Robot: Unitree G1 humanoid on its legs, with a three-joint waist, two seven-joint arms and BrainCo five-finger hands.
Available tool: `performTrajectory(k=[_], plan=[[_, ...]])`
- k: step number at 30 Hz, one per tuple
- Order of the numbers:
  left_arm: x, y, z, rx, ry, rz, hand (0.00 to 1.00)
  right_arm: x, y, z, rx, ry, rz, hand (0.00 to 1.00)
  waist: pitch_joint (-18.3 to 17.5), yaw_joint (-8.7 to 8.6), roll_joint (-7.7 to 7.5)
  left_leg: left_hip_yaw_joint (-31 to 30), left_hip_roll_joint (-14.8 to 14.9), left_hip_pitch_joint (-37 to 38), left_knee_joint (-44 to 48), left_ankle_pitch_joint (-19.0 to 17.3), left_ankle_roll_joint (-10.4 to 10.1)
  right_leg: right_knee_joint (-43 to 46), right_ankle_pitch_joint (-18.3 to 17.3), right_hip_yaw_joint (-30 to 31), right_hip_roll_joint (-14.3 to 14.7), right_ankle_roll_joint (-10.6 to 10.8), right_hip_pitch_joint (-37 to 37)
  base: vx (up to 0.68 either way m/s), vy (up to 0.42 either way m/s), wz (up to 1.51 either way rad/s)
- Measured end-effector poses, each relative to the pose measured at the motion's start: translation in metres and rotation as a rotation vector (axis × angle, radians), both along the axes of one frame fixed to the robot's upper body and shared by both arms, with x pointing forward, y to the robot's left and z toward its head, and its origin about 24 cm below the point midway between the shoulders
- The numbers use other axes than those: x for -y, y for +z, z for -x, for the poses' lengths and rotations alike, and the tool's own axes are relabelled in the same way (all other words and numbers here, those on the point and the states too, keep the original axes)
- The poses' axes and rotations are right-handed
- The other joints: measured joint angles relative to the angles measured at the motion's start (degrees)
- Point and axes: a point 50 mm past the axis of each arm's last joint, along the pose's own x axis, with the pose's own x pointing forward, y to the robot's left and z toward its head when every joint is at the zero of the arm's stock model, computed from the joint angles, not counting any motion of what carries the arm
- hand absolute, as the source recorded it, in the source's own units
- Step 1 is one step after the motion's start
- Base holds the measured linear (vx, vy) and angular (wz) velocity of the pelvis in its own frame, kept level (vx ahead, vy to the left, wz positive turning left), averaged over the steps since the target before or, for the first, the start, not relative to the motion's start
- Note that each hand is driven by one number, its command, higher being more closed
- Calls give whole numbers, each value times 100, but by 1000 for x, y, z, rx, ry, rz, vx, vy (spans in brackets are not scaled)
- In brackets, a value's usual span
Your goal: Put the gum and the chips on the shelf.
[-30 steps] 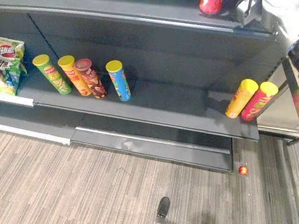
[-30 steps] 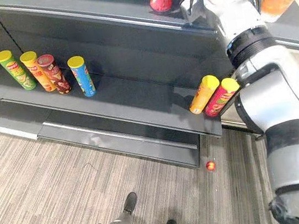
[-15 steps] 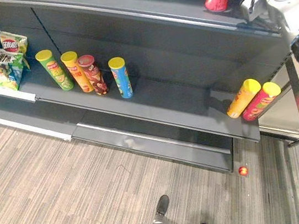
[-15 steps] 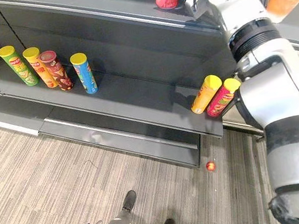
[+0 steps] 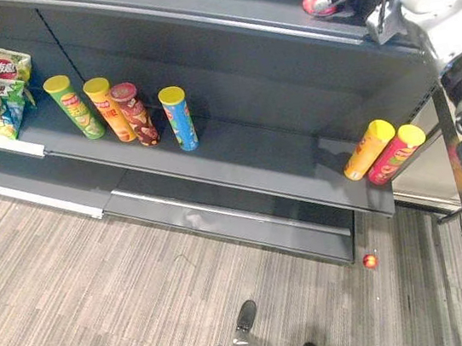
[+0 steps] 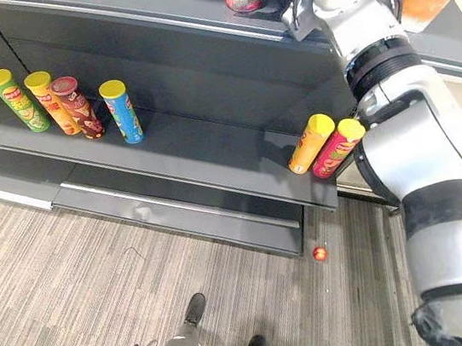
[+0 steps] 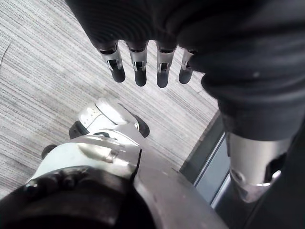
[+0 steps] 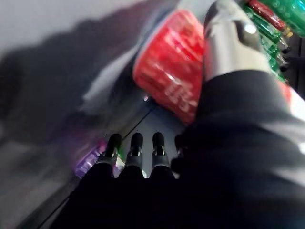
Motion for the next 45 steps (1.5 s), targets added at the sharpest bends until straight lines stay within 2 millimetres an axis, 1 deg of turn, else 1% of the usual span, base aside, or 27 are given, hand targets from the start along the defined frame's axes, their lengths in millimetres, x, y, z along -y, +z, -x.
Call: performTrajectory(k=[2,3,4,5,6,8,10,11,13,18,20,24,26,27,29,30,31,33,35,36,37,38,39,41,43,45], plan=[[-2,1,0,5,10,-3,0,-3,27,9,62,17,-38,0,8,-13,-18,9,14,1,10,-3,-6,-30,1,0,17,-1,13,0,0,0],[-2,1,-1,7,14,-4,0,-3,36,12,82,24,-57,0,8,-18,-18,9,16,1,12,-4,-7,-45,1,0,21,-2,20,0,0,0],[-3,1,-1,14,25,-4,0,-3,53,19,124,40,-88,0,8,-22,-18,7,20,3,14,-6,-9,-67,2,-2,30,-3,32,0,0,0],[-4,2,-2,15,29,-5,0,-3,61,23,145,47,-101,0,7,-22,-22,5,22,10,14,-8,-12,-77,2,-6,34,-3,44,14,-10,4],[-4,2,-2,15,31,-5,0,-2,75,31,185,59,-123,0,1,-21,-37,4,23,30,13,-11,-16,-99,2,-15,41,-3,81,15,-10,5],[-6,2,-1,15,40,-8,0,3,91,40,237,68,-147,0,-14,-29,-84,1,26,87,4,-23,-31,-134,1,-20,54,-4,156,3,-5,2],[-8,2,-1,20,57,-13,0,11,102,48,275,56,-159,0,-39,-47,-130,-6,43,86,-4,-27,-36,-150,2,-20,76,-5,162,0,0,0],[-9,2,0,18,68,-17,0,16,104,51,286,46,-163,0,-61,-82,-163,-9,45,88,-4,-28,-38,-151,2,-22,79,-5,168,0,0,0],[-11,2,3,10,75,-22,0,20,104,51,288,32,-157,0,-90,-155,-208,-9,45,90,-5,-28,-39,-155,2,-23,80,-5,171,0,0,0],[-12,2,3,10,77,-26,0,30,105,54,292,10,-162,0,-111,-173,-238,23,46,99,-4,-27,-39,-166,3,8,75,-5,171,-5,10,-3],[-12,2,3,9,77,-26,0,32,106,56,298,11,-165,0,-118,-171,-249,69,56,113,-3,-26,-40,-165,4,32,77,-6,171,12,7,-7],[-12,2,4,6,78,-26,0,28,109,58,310,27,-147,0,-124,-212,-256,147,63,202,0,-32,-47,-166,9,104,71,-12,223,14,4,-8],[-13,2,5,4,78,-30,0,29,114,63,336,31,-126,0,-140,-328,-278,167,79,216,-2,-42,-59,-169,9,125,80,-12,213,-9,4,-5],[-14,2,6,2,78,-31,0,29,115,66,346,31,-110,0,-147,-346,-286,201,90,219,-2,-43,-60,-170,9,153,82,-12,208,-2,8,-19],[-15,2,10,-9,80,-34,0,24,122,75,385,64,-73,0,-172,-479,-313,336,124,282,-1,-61,-68,-175,20,294,93,-22,194,0,11,-31],[-15,2,12,-12,81,-35,0,23,124,77,394,73,-65,0,-198,-505,-317,399,136,295,-2,-78,-66,-176,21,339,95,-20,183,-8,16,-44],[-15,1,14,-18,83,-35,0,22,126,81,413,84,-42,0,-306,-519,-318,515,166,296,-3,-98,-68,-180,50,461,104,-32,120,1,13,-50],[-15,1,16,-22,83,-35,0,21,131,90,457,105,-15,0,-405,-617,-314,644,197,328,-4,-117,-71,-237,102,588,119,-33,117,17,8,-42],[-15,0,22,-37,85,-33,0,22,138,103,506,128,12,0,-502,-781,-309,816,241,386,-5,-147,-73,-291,157,753,144,-38,119,13,4,-37],[-16,0,23,-41,85,-34,0,23,139,106,519,134,15,0,-512,-810,-309,853,250,410,-5,-158,-74,-288,159,789,146,-38,122,8,3,-41],[-16,0,25,-45,86,-34,0,28,142,114,546,135,27,0,-553,-850,-303,952,276,447,-5,-175,-74,-288,173,880,155,-40,114,7,2,-32],[-16,0,25,-46,87,-34,0,31,144,118,560,132,32,0,-576,-861,-296,984,286,466,-5,-185,-77,-290,181,926,161,-40,112,13,2,-42],[-16,-1,28,-54,89,-34,0,39,144,126,584,133,32,0,-704,-936,-282,1099,308,495,-6,-209,-77,-312,192,1015,171,-26,108,19,0,-28],[-16,-1,29,-56,89,-33,0,45,142,130,590,122,43,0,-804,-991,-262,1125,313,496,-8,-222,-73,-345,201,1046,177,-11,109,25,0,-22],[-15,-1,29,-55,89,-29,0,56,136,135,594,99,69,0,-907,-1028,-239,1263,339,563,-8,-255,-76,-356,223,1180,186,-6,119,27,2,-30],[-14,-3,33,-71,90,-26,0,66,125,135,571,86,89,0,-998,-1122,-206,1381,354,630,-8,-283,-78,-352,229,1278,188,5,135,15,4,-24]])
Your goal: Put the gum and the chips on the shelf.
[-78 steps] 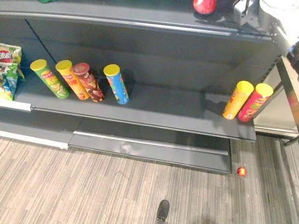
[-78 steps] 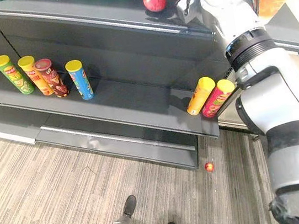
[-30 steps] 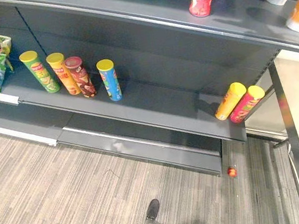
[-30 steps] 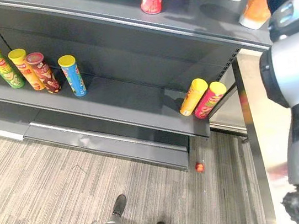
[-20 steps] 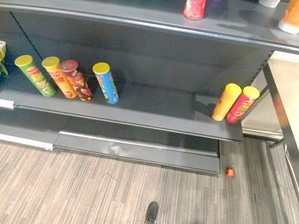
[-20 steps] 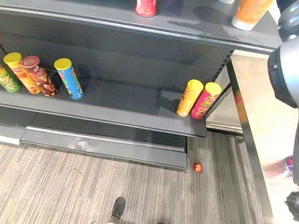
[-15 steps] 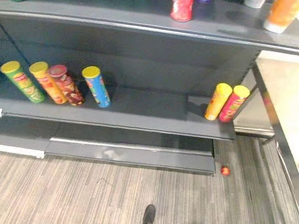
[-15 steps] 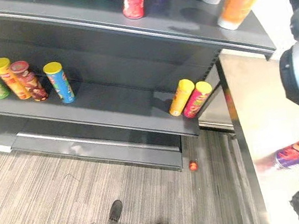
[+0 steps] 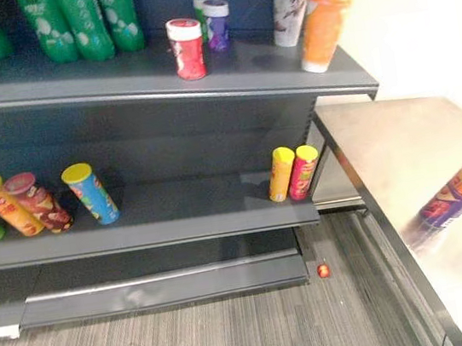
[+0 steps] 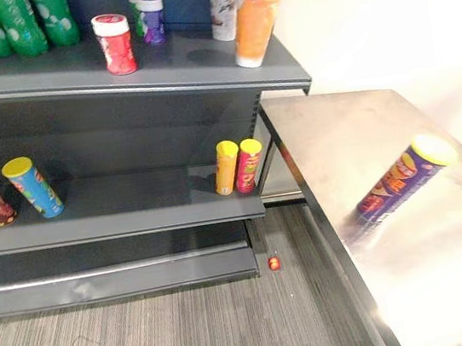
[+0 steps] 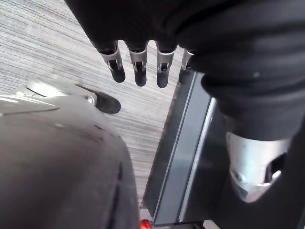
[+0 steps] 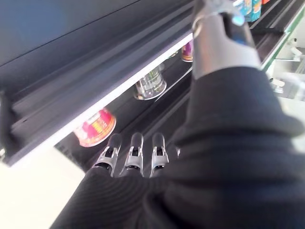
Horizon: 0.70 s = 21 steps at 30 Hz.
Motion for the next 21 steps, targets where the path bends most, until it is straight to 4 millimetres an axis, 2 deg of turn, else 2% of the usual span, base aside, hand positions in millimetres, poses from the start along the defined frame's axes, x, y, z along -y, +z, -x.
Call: performTrajectory(k=[3,6,7,12,15,16,18,21], plan=[[1,-1,1,-8,1,4,0,15,-13,2,-24,-34,5,0,-31,-11,23,154,25,62,-1,-21,8,-1,32,152,7,11,-8,7,7,-28],[3,-2,2,-10,4,12,0,38,-28,8,-43,-71,-31,0,-52,-57,52,287,31,102,-2,-30,16,-2,62,286,6,35,-27,2,12,-22],[3,-2,3,-15,6,14,0,47,-35,10,-43,-73,-59,0,-66,-92,76,341,28,134,-4,-41,20,-2,70,345,-1,44,-25,8,10,-19],[6,-3,14,-39,16,22,0,67,-47,27,26,-66,-132,0,-130,-314,172,485,13,188,-5,-83,59,-6,87,479,-26,72,-33,22,11,-16],[7,-4,19,-45,37,30,0,92,-56,42,77,-118,-218,0,-175,-349,208,634,4,274,-5,-133,71,6,90,632,-38,78,-15,38,11,-22],[7,-4,22,-48,52,32,0,98,-60,46,89,-134,-241,0,-182,-415,213,651,-1,285,-4,-140,75,10,91,658,-42,79,-16,29,9,-13],[7,-4,30,-59,79,33,0,112,-73,53,86,-177,-271,0,-181,-566,209,739,-9,345,-4,-170,80,58,89,768,-42,81,-24,29,13,-25],[8,-5,36,-66,116,37,0,132,-95,65,60,-237,-304,0,-153,-642,157,1121,16,449,-2,-248,93,148,104,1110,-22,104,-136,17,17,-56]])
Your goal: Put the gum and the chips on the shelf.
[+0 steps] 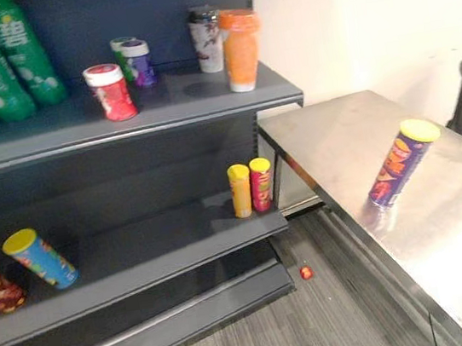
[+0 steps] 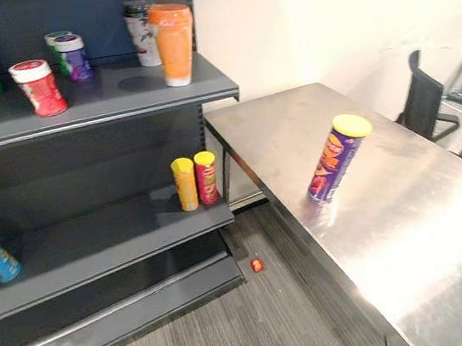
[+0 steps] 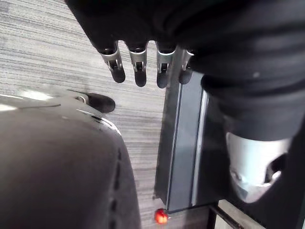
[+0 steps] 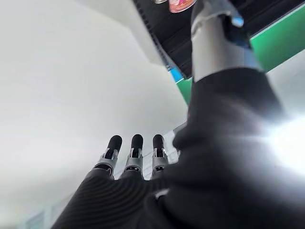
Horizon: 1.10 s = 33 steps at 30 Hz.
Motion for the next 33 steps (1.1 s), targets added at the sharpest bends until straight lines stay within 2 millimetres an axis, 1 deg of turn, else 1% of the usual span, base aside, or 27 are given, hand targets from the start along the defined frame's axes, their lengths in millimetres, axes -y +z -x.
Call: performTrajectory(k=[2,4,6,7,8,9,10,11,12,13,14,15,16,17,18,19,20,21,24,25,27,28,29,30,31,32,33], plan=[[0,0,3,-2,11,-1,0,12,-17,10,18,-22,-55,0,14,-66,-24,407,36,-7,39,-45,3,76,80,398,44,80,-228,0,26,-93],[-2,1,9,-11,19,-7,0,16,-37,12,13,-35,-95,0,42,-166,-79,871,67,4,45,-83,32,22,140,596,53,77,-434,-34,52,-123],[-7,2,11,-10,36,-20,0,12,-53,16,2,-37,-95,0,125,-272,-165,1344,113,-94,319,-171,157,-109,69,-152,-235,76,-561,-63,56,-119],[-5,2,10,-2,49,-20,0,7,-59,16,-16,-36,-71,0,232,-298,5,1637,409,-148,581,-336,195,185,-80,-854,-354,-168,-602,-65,-24,-127],[-4,3,9,13,61,-21,0,0,-58,15,-25,-38,-29,0,355,-254,-8,1976,642,-192,952,-592,122,1281,-173,-1441,-546,-398,-921,-67,-58,-134],[-6,4,8,21,68,-25,0,-3,-54,15,-20,-40,-5,0,428,-254,-51,2081,733,-230,1248,-790,70,1740,-210,-1644,-697,-502,-981,-77,-25,-137],[-17,8,8,29,51,-58,0,-9,-43,18,12,-30,31,0,465,-322,-276,2215,794,-353,1996,-1208,-45,1751,-263,-1829,-792,-548,-935,-71,-66,-129],[-17,8,8,18,41,-59,0,-13,-34,20,54,-17,43,0,459,-250,-284,2149,895,-586,2493,-1451,-66,954,-290,-1839,-639,-378,-729,-75,-41,-137],[-11,6,6,17,39,-42,0,-15,-33,19,65,-13,46,0,458,-212,-188,2179,941,-662,2526,-1523,-25,599,-215,-1922,-553,-384,-619,-51,20,-170],[-5,4,5,17,31,-28,0,-20,-33,13,53,-5,67,0,494,-102,6,2548,1093,-554,2400,-1639,80,931,-440,-2487,-675,-755,-667,-45,101,-152],[-7,4,7,12,26,-31,0,-27,-36,5,7,8,105,0,522,-124,2,2840,1164,-514,2570,-1757,-18,1475,-427,-2713,-913,-660,-741,3,75,-155],[-10,5,7,8,14,-41,0,-32,-36,-1,-16,20,129,0,531,-88,-144,2969,1171,-480,2781,-1885,-63,1221,-499,-2877,-967,-147,-541,3,4,-92],[-11,5,5,5,4,-41,0,-34,-37,-3,-27,27,133,0,542,-80,-69,3014,1290,-491,2887,-1924,-102,1031,-394,-2911,-884,73,-481,26,-71,-67],[-6,4,2,7,-16,-34,0,-35,-41,-8,-51,30,132,0,515,-66,5,3097,1397,-485,2876,-1909,-96,692,-258,-2917,-711,100,-394,18,-83,-47],[-4,3,2,5,-15,-29,0,-32,-43,-10,-68,24,121,0,515,-43,68,3146,1508,-470,2926,-1874,-60,495,-94,-2900,-597,29,-364,35,-79,-36],[-3,3,1,5,-12,-28,0,-31,-43,-12,-74,20,115,0,520,-39,97,3158,1562,-469,2975,-1827,-106,423,2,-2887,-543,71,-340,68,-56,-33],[-2,2,1,9,-5,-25,0,-31,-44,-18,-89,24,102,0,534,2,149,3210,1632,-414,3031,-1802,-98,286,129,-2832,-442,24,-274,91,-55,-39],[1,2,-1,8,3,-25,0,-34,-44,-26,-103,41,95,0,546,57,185,3296,1655,-294,3005,-1767,-65,190,160,-2725,-384,2,-188,96,-52,-38],[7,0,3,-8,18,-24,0,-39,-49,-36,-145,64,104,0,556,79,230,3251,1655,-61,3000,-1675,4,53,163,-2623,-358,0,75,78,-21,-15],[8,0,4,-8,20,-23,0,-41,-50,-38,-154,73,111,0,556,89,239,3178,1648,-24,3022,-1658,29,30,163,-2583,-349,0,123,70,-24,-29],[11,0,2,5,19,-18,0,-49,-50,-44,-171,106,132,0,560,146,279,2560,1613,-51,3206,-1600,41,31,162,-2365,-307,-2,163,24,-14,-52],[12,0,-2,23,23,-13,0,-53,-50,-47,-180,129,136,0,568,239,285,1847,1539,-181,3481,-1532,102,31,161,-2167,-297,-5,176,20,36,-78],[11,0,-3,37,47,-3,0,-57,-50,-50,-186,148,143,0,631,336,200,784,1281,-436,3786,-1663,93,28,151,-1945,-344,-21,202,24,77,-83],[9,1,-3,42,55,-6,0,-57,-50,-50,-180,158,134,0,633,367,203,225,1077,-497,3805,-1850,34,30,150,-1862,-376,-20,199,18,152,-78],[10,1,-5,54,76,1,0,-58,-49,-51,-169,175,116,0,648,417,233,-768,648,-603,3736,-2111,-20,23,153,-1692,-429,-9,194,11,214,-69],[12,1,-5,63,86,6,0,-60,-46,-51,-158,186,112,0,675,420,271,-1439,357,-699,3479,-2208,-53,-19,139,-1572,-464,-12,198,4,231,-62],[13,1,-5,67,88,6,0,-61,-44,-50,-148,195,110,0,690,420,294,-1679,255,-738,3286,-2217,-71,-62,160,-1481,-468,19,197,-4,267,-56]])
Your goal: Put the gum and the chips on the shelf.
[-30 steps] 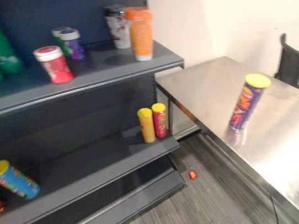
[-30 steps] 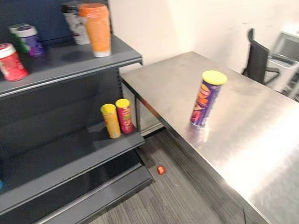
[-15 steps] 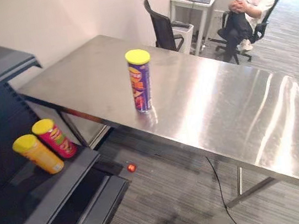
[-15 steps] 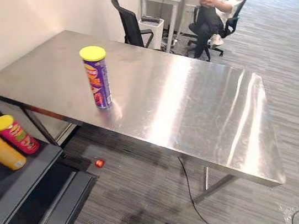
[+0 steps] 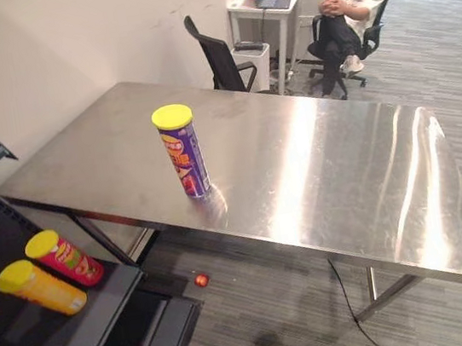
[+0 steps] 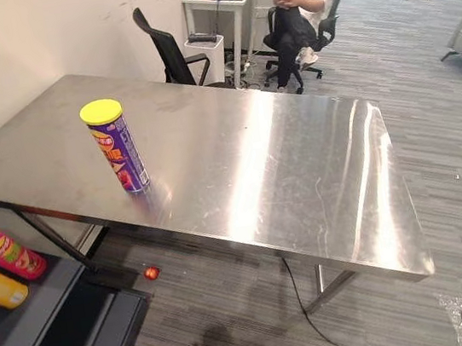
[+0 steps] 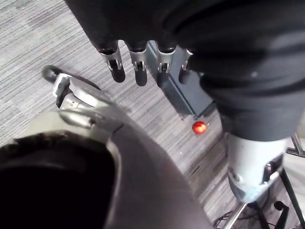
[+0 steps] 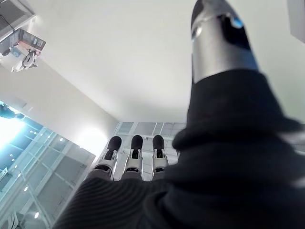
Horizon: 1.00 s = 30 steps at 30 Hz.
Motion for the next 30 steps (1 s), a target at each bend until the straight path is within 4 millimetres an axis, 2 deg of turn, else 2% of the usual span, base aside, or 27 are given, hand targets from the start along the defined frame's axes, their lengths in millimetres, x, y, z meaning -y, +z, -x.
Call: performTrajectory(k=[1,2,3,4,6,8,11,15,18,21,23,27,30], plan=[[3,0,0,8,6,4,0,-2,7,2,25,8,2,0,25,0,97,-414,-133,-37,-563,124,-41,-19,29,119,30,57,-44,-24,282,-66],[2,0,1,11,14,2,0,-6,4,0,36,33,-6,0,14,78,98,-348,-255,84,-731,172,-117,-35,27,335,-39,146,-61,8,283,-60],[-1,1,1,13,12,-7,0,-8,5,1,36,40,3,0,5,61,31,-303,-343,113,-823,220,-44,-84,67,406,-114,194,-43,42,239,-37],[-5,2,-1,20,6,-20,0,-9,10,5,60,42,21,0,20,51,-101,-233,-486,127,-874,274,42,-136,167,499,-281,304,-59,70,159,-7],[-8,3,-5,27,-8,-29,0,-11,12,9,88,53,22,0,18,66,-150,-195,-629,128,-828,290,95,-119,207,528,-410,331,-84,69,160,4],[-7,3,-6,29,-25,-29,0,-15,6,9,65,64,40,0,8,83,-162,-178,-731,87,-790,272,126,-82,214,539,-474,325,-112,58,118,11],[-6,3,-6,21,-56,-33,0,-15,-16,0,-7,92,2,0,-12,147,-188,-126,-733,53,-869,272,150,-89,223,626,-466,335,-220,34,21,-9],[-2,2,-8,21,-108,-20,0,-14,-45,-11,-117,108,-46,0,-29,234,-93,-62,-653,164,-1110,327,163,-101,237,679,-414,357,-277,34,-45,-14],[-2,2,-8,21,-111,-19,0,-15,-52,-13,-134,117,-61,0,-31,239,-90,-66,-627,163,-1216,361,155,-124,237,673,-396,357,-294,5,-13,0],[-3,3,-9,23,-141,-18,0,-25,-65,-20,-191,159,-46,0,-20,286,-117,-73,-621,140,-1292,392,149,-196,239,662,-394,359,-295,0,0,0],[-4,3,-11,23,-162,-21,0,-38,-84,-30,-269,218,-47,0,7,347,-163,-78,-614,124,-1336,413,146,-225,245,656,-389,369,-313,0,0,0],[-8,4,-14,24,-193,-31,0,-55,-111,-40,-390,291,-39,0,54,462,-277,-191,-627,19,-1397,499,123,-260,265,560,-390,386,-412,21,-12,14],[-10,5,-16,31,-193,-34,0,-67,-126,-45,-450,349,-55,0,94,615,-354,-308,-624,-11,-1482,559,117,-290,294,439,-382,358,-408,39,-12,23]])
